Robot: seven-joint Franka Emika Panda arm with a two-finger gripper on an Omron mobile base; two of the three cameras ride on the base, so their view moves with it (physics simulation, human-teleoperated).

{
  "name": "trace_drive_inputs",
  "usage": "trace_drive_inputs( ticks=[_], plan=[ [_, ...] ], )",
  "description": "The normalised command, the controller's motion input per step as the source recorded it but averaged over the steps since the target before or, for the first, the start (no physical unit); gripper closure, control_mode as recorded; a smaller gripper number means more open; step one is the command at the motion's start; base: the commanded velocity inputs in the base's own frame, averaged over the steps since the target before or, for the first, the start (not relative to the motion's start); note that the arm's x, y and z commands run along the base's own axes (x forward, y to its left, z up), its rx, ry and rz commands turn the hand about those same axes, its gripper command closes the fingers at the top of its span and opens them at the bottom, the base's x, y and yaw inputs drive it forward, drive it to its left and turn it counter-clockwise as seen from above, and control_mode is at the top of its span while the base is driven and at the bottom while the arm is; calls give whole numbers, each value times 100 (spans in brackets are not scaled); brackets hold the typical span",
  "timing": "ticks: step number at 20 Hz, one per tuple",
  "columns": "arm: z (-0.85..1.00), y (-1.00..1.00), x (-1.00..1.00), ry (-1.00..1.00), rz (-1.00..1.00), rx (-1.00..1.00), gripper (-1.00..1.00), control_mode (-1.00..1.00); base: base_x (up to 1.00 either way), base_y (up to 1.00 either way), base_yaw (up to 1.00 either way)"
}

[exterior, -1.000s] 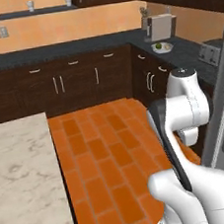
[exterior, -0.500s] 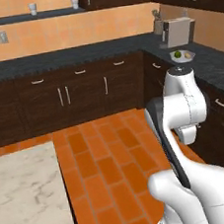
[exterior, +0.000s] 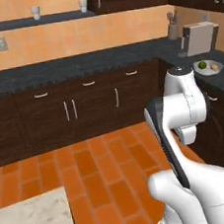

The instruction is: Take the meat container that has the steak and place it on the second highest rack of the freezer. Then take the vegetable container that has the lime and potato and place it on the highest rack of the freezer.

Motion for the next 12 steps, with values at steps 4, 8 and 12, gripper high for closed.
trace_drive_inputs(
  ticks=[4, 8, 12],
  plan=[
    [0, 0, 0, 0, 0, 0, -100, 100, 100, 0, 0],
    [0, 0, 0, 0, 0, 0, -100, 100, 100, -9, 0],
    [0, 0, 0, 0, 0, 0, -100, 100, 97, -12, -29]
  ],
)
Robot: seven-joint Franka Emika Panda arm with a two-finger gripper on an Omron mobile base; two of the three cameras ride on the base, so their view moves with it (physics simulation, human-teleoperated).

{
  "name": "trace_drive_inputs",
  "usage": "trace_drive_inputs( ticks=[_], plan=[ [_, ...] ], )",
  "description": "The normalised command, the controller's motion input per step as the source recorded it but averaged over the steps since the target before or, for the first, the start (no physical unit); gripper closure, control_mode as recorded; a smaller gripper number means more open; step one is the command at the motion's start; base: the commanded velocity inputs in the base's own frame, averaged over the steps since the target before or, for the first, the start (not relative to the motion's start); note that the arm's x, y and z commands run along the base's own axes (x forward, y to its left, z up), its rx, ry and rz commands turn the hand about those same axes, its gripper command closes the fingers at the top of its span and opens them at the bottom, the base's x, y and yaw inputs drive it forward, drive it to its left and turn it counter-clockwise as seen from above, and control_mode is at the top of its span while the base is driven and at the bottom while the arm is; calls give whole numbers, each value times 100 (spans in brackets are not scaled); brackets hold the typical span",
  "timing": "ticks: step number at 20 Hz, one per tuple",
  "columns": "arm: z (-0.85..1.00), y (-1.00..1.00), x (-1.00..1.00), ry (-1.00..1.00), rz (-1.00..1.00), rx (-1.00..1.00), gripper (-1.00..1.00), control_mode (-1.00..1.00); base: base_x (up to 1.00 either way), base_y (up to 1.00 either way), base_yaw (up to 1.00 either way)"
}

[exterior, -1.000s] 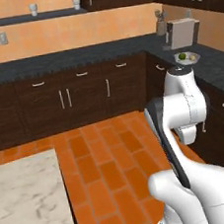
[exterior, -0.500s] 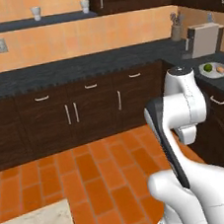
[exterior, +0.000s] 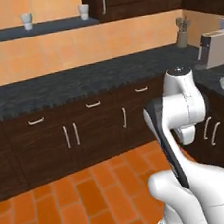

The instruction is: Take the meat container that has the steak and place it on the second highest rack of the freezer. Then take the vegetable container that has the lime and potato and place it on the highest rack of the freezer.

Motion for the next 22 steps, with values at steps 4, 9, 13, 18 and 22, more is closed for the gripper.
trace_drive_inputs(
  ticks=[4, 9, 13, 18, 22],
  plan=[
    [0, 0, 0, 0, 0, 0, -100, 100, 62, 0, -63],
    [0, 0, 0, 0, 0, 0, -100, 100, 57, 0, -66],
    [0, 0, 0, 0, 0, 0, -100, 100, 74, 14, -60],
    [0, 0, 0, 0, 0, 0, -100, 100, 99, 33, -47],
    [0, 0, 0, 0, 0, 0, -100, 100, 99, 32, -46]
  ],
)
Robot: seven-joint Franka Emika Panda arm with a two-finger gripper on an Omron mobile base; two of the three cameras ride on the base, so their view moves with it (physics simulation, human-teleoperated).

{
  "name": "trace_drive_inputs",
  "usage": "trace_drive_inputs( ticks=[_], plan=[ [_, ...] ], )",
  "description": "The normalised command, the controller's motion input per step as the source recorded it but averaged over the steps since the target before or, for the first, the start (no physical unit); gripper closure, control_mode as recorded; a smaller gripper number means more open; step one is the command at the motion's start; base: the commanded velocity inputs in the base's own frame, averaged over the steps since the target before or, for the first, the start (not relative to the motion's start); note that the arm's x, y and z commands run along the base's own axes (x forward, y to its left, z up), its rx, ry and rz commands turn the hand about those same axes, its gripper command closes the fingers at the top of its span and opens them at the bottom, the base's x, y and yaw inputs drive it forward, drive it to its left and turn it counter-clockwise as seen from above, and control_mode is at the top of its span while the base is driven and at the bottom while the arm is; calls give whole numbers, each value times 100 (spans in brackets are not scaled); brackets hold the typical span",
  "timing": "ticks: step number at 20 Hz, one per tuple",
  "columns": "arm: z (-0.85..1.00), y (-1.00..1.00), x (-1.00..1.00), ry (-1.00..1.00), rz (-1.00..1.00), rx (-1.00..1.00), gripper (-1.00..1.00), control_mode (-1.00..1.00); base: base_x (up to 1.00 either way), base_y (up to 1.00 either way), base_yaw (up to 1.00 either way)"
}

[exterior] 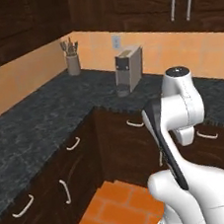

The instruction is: Take the meat container that has the steak and place it on the second highest rack of the freezer. Then take the vegetable container that has the lime and potato and place it on the highest rack of the freezer.

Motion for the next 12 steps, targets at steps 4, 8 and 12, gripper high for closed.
trace_drive_inputs(
  ticks=[4, 8, 12],
  plan=[
    [0, 0, 0, 0, 0, 0, -100, 100, 83, 15, -55],
    [0, 0, 0, 0, 0, 0, -100, 100, 77, 16, -57],
    [0, 0, 0, 0, 0, 0, -100, 100, 79, 16, -57]
  ],
)
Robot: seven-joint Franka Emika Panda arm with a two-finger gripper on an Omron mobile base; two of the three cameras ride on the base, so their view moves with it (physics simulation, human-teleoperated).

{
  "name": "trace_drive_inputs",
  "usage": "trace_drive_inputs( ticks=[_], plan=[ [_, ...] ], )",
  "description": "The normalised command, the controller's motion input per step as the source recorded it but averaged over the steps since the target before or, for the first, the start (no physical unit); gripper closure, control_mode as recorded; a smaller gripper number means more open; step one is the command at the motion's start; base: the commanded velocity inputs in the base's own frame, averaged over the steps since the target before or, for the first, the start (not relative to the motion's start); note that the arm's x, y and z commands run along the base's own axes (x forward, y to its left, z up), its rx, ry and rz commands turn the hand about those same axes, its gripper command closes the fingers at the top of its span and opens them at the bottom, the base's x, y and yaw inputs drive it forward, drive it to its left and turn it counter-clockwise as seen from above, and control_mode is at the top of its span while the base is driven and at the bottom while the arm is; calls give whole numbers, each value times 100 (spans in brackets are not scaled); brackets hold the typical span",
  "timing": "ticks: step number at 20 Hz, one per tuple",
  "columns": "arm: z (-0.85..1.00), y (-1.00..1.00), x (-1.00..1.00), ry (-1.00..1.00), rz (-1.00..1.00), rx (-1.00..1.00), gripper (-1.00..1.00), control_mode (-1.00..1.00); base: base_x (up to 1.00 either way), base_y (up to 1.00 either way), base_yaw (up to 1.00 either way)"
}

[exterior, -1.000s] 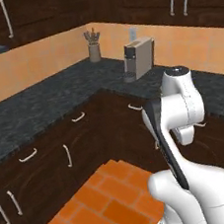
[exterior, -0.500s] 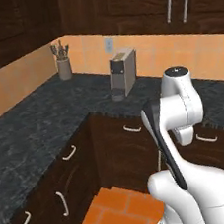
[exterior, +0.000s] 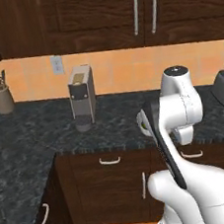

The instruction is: Take the meat container that has the steak and place it on the second highest rack of the freezer. Then take the vegetable container that has the lime and potato and place it on the highest rack of the freezer.

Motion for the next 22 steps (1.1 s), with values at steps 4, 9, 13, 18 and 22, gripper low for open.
trace_drive_inputs(
  ticks=[4, 9, 13, 18, 22],
  plan=[
    [0, 0, 0, 0, 0, 0, -100, 100, 86, 24, -50],
    [0, 0, 0, 0, 0, 0, -100, 100, 73, 44, -26],
    [0, 0, 0, 0, 0, 0, -100, 100, 39, 36, -16],
    [0, 0, 0, 0, 0, 0, -100, 100, 4, 29, -12],
    [0, 0, 0, 0, 0, 0, -100, 100, 0, 31, -10]
  ],
)
